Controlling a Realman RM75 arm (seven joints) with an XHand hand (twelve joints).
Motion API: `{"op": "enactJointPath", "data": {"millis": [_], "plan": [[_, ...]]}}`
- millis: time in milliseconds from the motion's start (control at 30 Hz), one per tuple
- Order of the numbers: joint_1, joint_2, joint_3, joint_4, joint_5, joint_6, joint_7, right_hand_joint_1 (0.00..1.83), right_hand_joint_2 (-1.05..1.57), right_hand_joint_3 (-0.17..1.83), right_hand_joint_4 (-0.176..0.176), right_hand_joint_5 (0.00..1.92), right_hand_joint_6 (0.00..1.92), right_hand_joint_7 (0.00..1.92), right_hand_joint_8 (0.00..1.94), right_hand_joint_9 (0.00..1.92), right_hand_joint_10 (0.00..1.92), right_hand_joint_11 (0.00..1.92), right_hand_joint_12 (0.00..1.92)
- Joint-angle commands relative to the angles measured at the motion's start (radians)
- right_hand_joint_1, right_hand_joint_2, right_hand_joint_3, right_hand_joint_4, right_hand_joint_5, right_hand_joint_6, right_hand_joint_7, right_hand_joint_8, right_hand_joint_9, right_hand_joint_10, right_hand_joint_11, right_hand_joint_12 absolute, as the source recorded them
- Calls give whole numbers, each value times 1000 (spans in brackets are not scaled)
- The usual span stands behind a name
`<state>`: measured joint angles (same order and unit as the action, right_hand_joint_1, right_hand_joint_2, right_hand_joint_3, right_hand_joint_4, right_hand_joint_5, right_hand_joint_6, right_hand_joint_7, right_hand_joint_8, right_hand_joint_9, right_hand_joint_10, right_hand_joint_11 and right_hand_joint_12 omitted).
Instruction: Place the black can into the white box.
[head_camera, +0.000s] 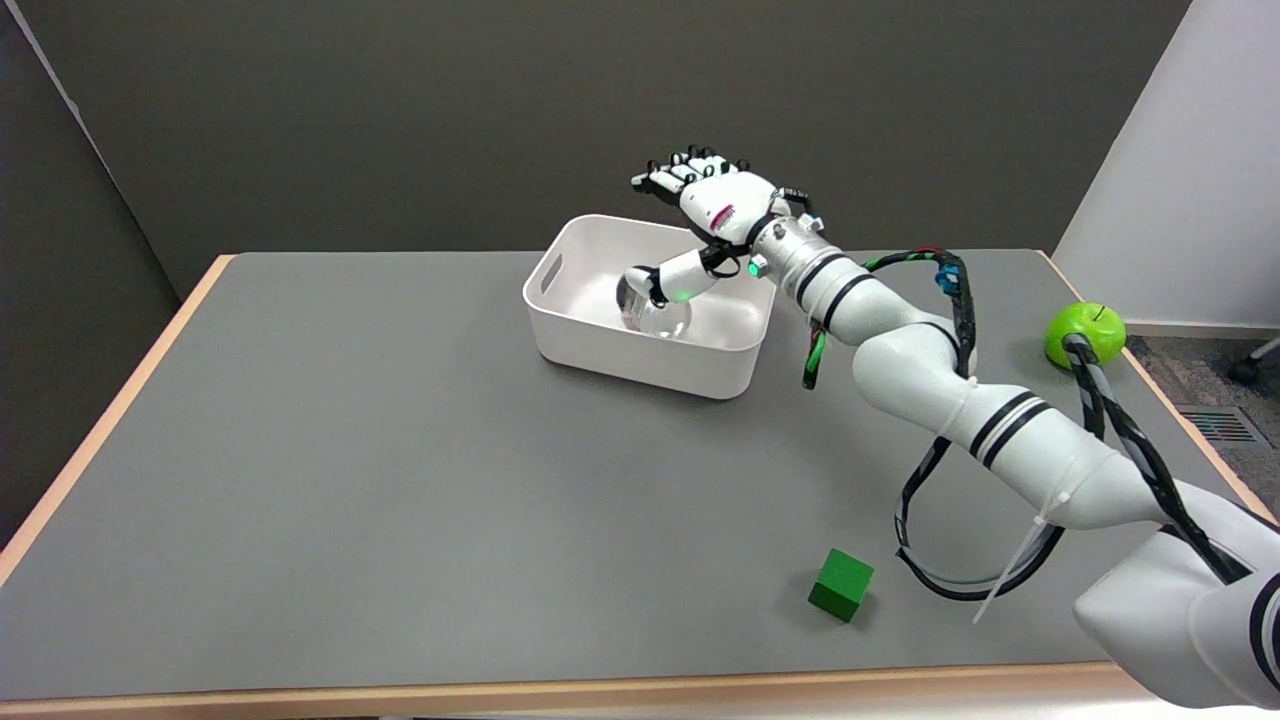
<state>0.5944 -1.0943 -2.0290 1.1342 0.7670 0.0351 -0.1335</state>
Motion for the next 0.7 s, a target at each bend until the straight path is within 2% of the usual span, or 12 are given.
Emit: {"op": "enactJointPath", "data": {"millis": [33,133,200,267,300,367,433,500,567,700], "plan": [[-30,15,23,82,105,118,-1,300,457,900,55,74,383,93,299,17,233,-1,675],[-52,19,24,138,134,245,-1,295,460,899,50,72,380,92,300,17,228,-1,669],[-75,23,24,186,191,326,-1,287,474,914,46,81,400,113,316,26,279,-1,696],[-102,29,25,232,234,382,-1,390,479,949,42,76,453,96,364,-1,292,-1,697],[-121,31,26,259,249,409,-1,349,501,907,46,103,413,131,325,-1,355,-1,731],[-152,35,31,302,265,444,-1,290,535,867,54,144,372,181,282,4,462,-1,797],[-186,40,41,337,280,471,5,319,527,965,60,134,459,162,352,26,462,-1,824],[-234,48,58,374,297,499,20,245,539,878,66,176,383,228,269,34,480,-1,822],[-279,56,77,398,303,521,45,221,509,957,69,160,460,218,354,32,536,-1,864],[-351,71,104,429,303,557,63,223,518,958,69,175,471,231,359,41,549,-1,875]]}}
